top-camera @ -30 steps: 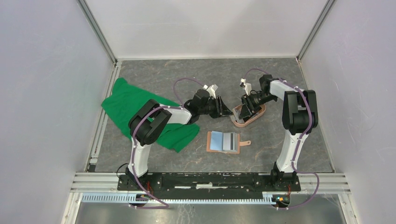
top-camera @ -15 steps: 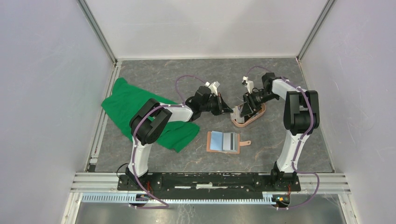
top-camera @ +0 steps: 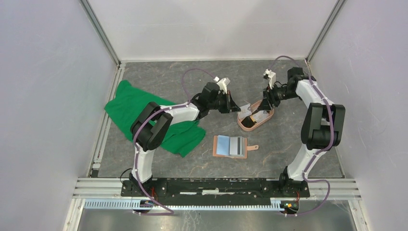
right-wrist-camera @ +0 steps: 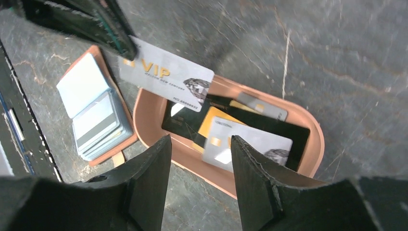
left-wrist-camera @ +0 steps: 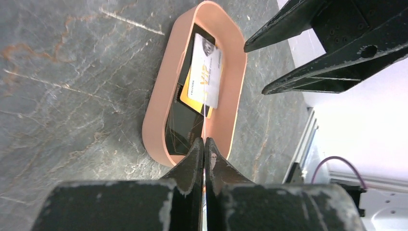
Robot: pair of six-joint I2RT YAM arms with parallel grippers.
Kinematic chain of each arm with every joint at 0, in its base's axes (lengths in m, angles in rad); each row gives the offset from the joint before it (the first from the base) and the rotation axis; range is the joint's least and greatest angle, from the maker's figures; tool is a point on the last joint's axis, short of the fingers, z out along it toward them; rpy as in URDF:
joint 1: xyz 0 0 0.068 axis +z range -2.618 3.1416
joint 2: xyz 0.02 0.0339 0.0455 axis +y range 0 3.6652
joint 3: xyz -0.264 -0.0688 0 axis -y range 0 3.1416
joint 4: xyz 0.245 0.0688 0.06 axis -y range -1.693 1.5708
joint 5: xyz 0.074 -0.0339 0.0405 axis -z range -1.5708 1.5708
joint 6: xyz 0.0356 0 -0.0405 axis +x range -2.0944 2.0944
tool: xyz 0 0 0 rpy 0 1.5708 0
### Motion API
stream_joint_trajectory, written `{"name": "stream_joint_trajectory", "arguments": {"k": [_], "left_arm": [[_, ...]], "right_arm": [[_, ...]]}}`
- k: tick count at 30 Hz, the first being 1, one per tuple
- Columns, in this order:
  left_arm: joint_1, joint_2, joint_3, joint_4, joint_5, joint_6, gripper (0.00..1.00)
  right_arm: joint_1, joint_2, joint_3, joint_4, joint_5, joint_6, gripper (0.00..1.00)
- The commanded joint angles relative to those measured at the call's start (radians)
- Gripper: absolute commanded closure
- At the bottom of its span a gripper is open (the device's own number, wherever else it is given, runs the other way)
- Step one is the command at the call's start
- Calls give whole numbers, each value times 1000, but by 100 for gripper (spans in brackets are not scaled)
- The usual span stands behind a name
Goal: Put the credit cards into the card holder
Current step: Pick up the credit card from the storage box.
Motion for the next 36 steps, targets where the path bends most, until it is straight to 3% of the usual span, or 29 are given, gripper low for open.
{"name": "stream_joint_trajectory", "arguments": {"k": [1,5,11,13,17,21,26,29,31,34,36], "left_arm": [[1,-157,18,-27,-40,217,98],[1,-265,-29,-80,19,419,97],[1,-405,-71,-343,184,700,98],[1,-454,-105,-412,247,743,98],[-10,-551,-174,-514,327,834,98],[-32,-603,-199,-631,324,910,98],[-79,-604,-187,-699,322,958,98],[-92,-592,-174,-700,320,960,98],[-98,-576,-161,-700,310,958,98],[-102,-550,-142,-699,291,957,98],[-102,-540,-133,-695,277,953,98]], "right_arm": [[6,-113,-17,-33,-148,-174,45],[5,-203,-40,-118,-248,-375,43],[12,-310,-107,-366,-343,-860,34],[38,-336,-142,-373,-333,-893,35],[155,-392,-207,-372,-279,-907,36],[210,-429,-248,-344,-331,-886,35],[280,-460,-342,-25,-290,-541,36],[320,-474,-388,81,-267,-436,36],[350,-459,-388,63,-284,-433,39],[391,-424,-365,-85,-330,-569,41],[410,-399,-354,-132,-329,-603,49]]}}
